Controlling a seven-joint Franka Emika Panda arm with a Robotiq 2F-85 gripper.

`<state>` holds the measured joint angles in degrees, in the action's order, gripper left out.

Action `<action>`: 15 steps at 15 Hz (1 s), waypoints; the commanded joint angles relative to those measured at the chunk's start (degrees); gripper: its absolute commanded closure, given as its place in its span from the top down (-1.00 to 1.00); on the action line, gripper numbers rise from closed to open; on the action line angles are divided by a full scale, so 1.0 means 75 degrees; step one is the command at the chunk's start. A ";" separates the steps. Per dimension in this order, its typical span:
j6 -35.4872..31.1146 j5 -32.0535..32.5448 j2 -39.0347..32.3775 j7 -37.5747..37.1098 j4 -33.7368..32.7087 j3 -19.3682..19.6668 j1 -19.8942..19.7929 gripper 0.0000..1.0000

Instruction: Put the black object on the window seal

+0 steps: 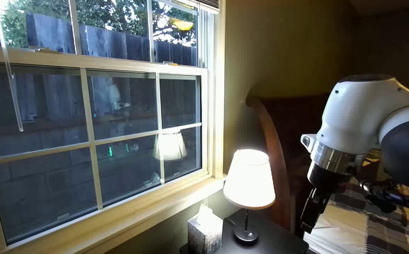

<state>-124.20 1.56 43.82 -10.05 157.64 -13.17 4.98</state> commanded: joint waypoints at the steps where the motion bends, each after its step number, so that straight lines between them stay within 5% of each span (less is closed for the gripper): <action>1: 0.0024 0.0066 -0.0016 -0.0051 -0.0010 0.0073 0.0077 1.00; 9: 0.0024 0.0067 -0.0034 -0.0051 -0.0005 0.0074 0.0072 1.00; 15: -0.0501 0.0091 -0.1429 -0.2830 -0.0542 -0.0681 -0.0909 1.00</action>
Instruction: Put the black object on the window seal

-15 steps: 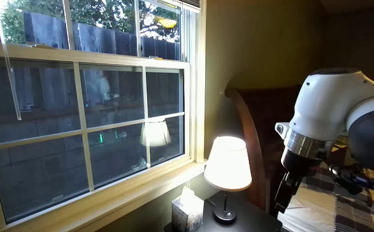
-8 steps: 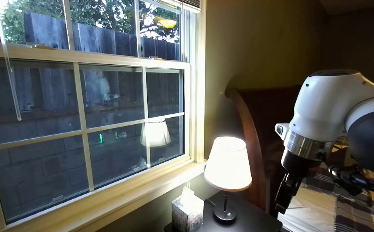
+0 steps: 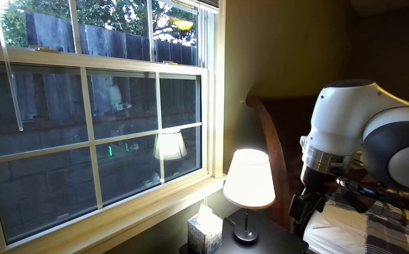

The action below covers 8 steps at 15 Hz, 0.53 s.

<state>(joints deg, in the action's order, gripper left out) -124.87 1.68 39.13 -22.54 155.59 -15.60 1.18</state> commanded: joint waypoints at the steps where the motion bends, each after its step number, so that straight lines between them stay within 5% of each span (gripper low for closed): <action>1: -0.0547 0.0103 -0.0984 -0.1601 -0.0293 -0.0453 -0.0535 1.00; 8: -0.3015 0.0515 -0.2630 -0.4843 0.0039 -0.0797 -0.1235 1.00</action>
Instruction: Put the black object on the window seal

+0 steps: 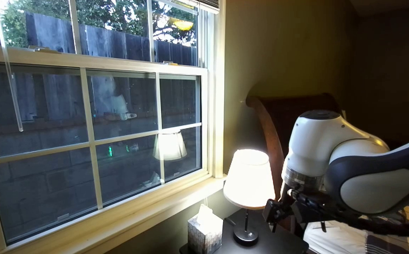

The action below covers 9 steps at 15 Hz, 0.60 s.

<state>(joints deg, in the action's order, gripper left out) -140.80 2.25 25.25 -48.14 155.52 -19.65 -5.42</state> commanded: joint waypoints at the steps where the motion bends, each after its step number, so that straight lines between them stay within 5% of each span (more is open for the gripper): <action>1: -0.1251 0.0690 -0.1063 -0.1995 0.0064 -0.0325 -0.0517 1.00; 6: -0.2021 0.1995 -0.2051 -0.4750 -0.0016 -0.1745 -0.2477 1.00; 7: -0.1756 0.1844 -0.1732 -0.3983 0.0076 -0.0525 -0.1156 1.00; 9: -0.1779 0.1996 -0.1891 -0.4083 0.0052 -0.0271 -0.1028 1.00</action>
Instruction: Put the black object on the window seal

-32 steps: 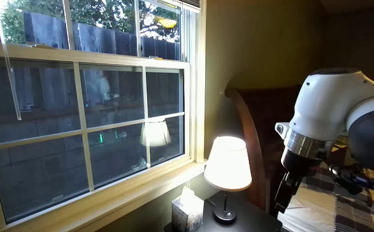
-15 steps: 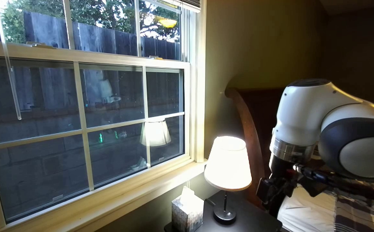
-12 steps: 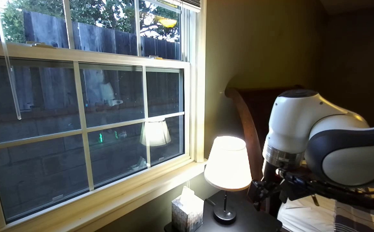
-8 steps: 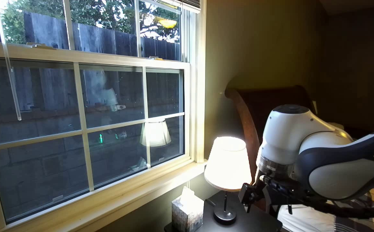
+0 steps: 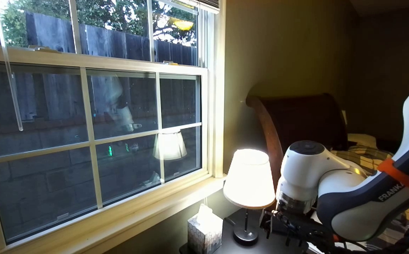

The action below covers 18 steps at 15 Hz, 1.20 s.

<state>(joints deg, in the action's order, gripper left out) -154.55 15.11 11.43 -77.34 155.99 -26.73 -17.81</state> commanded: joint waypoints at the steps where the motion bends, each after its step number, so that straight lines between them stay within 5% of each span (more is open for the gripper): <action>1: 0.0054 0.0248 -0.0028 -0.0156 -0.0020 0.0804 0.0758 1.00; 7: -0.0282 0.0000 -0.0401 -0.0406 -0.0179 0.1192 0.0955 1.00; 12: -0.0651 -0.0194 -0.1287 -0.1820 -0.0607 0.1881 0.1150 1.00; 14: -0.1489 -0.0618 -0.1851 -0.1797 -0.0744 0.2188 0.1463 1.00; 18: -0.3275 -0.1577 -0.3142 -0.1331 -0.1088 0.1584 0.1133 1.00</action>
<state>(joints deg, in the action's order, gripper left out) -172.07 9.28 -3.85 -89.52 150.99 -12.64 -9.19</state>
